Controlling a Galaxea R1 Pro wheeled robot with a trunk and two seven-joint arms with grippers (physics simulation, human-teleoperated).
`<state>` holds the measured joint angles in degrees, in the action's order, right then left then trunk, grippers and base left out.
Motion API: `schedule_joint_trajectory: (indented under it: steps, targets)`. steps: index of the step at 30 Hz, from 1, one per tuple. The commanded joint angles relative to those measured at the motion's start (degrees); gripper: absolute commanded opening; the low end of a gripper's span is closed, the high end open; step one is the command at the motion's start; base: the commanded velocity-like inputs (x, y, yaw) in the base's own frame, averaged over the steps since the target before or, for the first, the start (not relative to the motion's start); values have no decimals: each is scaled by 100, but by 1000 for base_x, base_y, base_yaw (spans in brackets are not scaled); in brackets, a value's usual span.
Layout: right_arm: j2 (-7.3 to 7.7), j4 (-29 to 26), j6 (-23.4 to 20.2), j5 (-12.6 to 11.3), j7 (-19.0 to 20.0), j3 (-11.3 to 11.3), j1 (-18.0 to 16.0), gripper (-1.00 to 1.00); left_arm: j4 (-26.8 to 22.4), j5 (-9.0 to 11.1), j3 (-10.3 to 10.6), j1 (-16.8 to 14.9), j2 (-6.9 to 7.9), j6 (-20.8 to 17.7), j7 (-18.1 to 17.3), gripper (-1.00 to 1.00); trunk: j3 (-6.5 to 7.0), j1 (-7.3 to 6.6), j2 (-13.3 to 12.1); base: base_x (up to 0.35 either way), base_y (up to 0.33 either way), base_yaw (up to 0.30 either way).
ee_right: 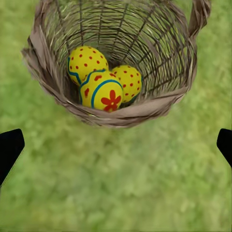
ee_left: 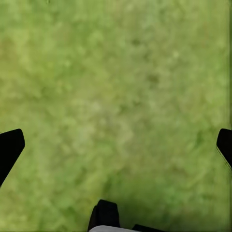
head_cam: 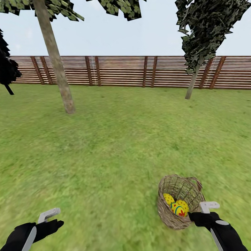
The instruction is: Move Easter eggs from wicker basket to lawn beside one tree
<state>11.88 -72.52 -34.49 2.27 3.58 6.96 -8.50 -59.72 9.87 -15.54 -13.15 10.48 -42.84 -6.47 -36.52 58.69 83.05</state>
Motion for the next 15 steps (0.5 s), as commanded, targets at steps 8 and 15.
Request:
schedule_joint_trajectory:
  steps: [8, 15]
  targets:
    - [6, -8, -31, 19, 38, 0, -3, 100, -5, 15, -2, -5, -2, -32, -17, 100, -5, 3, 3, 341, 0, 0]
    - [12, -8, -39, 24, 38, 8, -3, 100, -5, 4, 22, -4, -14, -32, -20, 100, -5, 3, 3, 341, 0, 0]
